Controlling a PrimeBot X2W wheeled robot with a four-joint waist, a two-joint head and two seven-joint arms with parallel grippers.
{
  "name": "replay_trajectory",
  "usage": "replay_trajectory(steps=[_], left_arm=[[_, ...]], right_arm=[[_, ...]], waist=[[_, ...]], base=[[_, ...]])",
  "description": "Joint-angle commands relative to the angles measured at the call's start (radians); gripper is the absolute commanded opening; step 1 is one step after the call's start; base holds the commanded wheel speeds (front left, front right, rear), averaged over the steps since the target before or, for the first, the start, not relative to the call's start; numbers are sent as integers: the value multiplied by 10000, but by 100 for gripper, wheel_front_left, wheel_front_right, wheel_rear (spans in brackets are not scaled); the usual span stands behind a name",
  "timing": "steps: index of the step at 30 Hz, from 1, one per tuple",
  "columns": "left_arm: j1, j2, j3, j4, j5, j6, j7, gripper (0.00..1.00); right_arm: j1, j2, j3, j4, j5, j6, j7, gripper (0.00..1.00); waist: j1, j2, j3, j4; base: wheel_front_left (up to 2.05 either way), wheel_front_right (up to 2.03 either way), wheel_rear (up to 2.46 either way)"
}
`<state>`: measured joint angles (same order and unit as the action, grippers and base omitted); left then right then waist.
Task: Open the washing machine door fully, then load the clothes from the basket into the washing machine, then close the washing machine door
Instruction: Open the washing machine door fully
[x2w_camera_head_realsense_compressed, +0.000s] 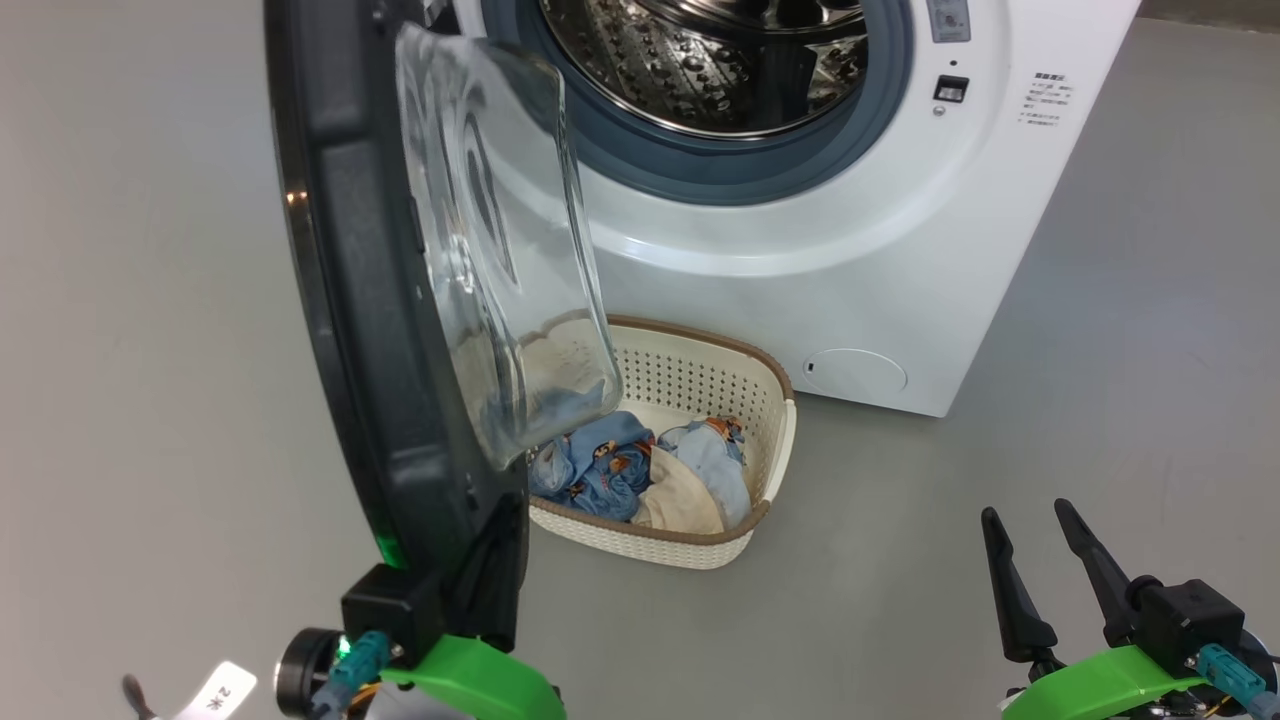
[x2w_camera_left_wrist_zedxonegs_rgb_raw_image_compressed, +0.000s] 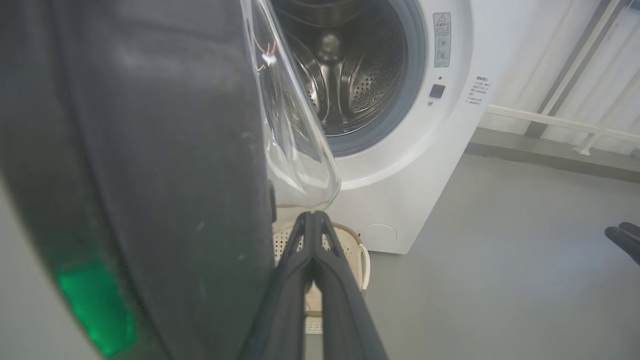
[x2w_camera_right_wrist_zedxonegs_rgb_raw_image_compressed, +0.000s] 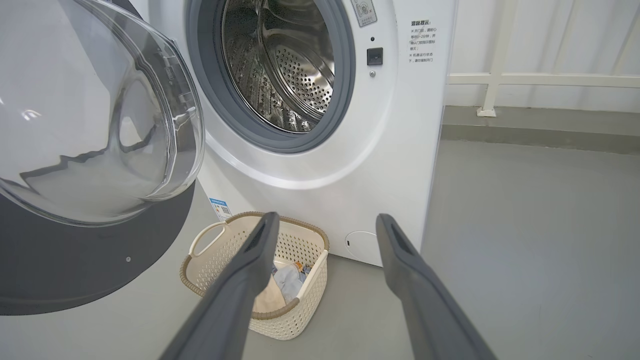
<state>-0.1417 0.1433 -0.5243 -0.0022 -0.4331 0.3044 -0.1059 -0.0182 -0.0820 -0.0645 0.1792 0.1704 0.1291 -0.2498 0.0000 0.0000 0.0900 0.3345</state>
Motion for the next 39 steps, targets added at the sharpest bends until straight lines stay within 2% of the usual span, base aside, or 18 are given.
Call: replay_trajectory(steps=[1,18,30,39], left_arm=[[-129,277,572,-234,-43,163,-115,0],[62,1004,1808,-65,-418,537,-535,0],[-610,1475,3138,840,-961,546,-1051,0],[-1213,1447,4085,1595,-1335,468,-1422,0]], right_arm=[[1,-59,286,-232,27,16,-120,100],[16,-160,313,-274,-20,16,-120,100],[-227,-496,529,-361,-35,16,-120,100],[-428,-806,536,-461,-55,16,-120,100]], waist=[[0,0,23,73],[0,0,142,721],[0,0,691,539],[0,0,1310,440]], base=[[0,0,0],[0,0,0],[0,0,0],[0,0,0]])
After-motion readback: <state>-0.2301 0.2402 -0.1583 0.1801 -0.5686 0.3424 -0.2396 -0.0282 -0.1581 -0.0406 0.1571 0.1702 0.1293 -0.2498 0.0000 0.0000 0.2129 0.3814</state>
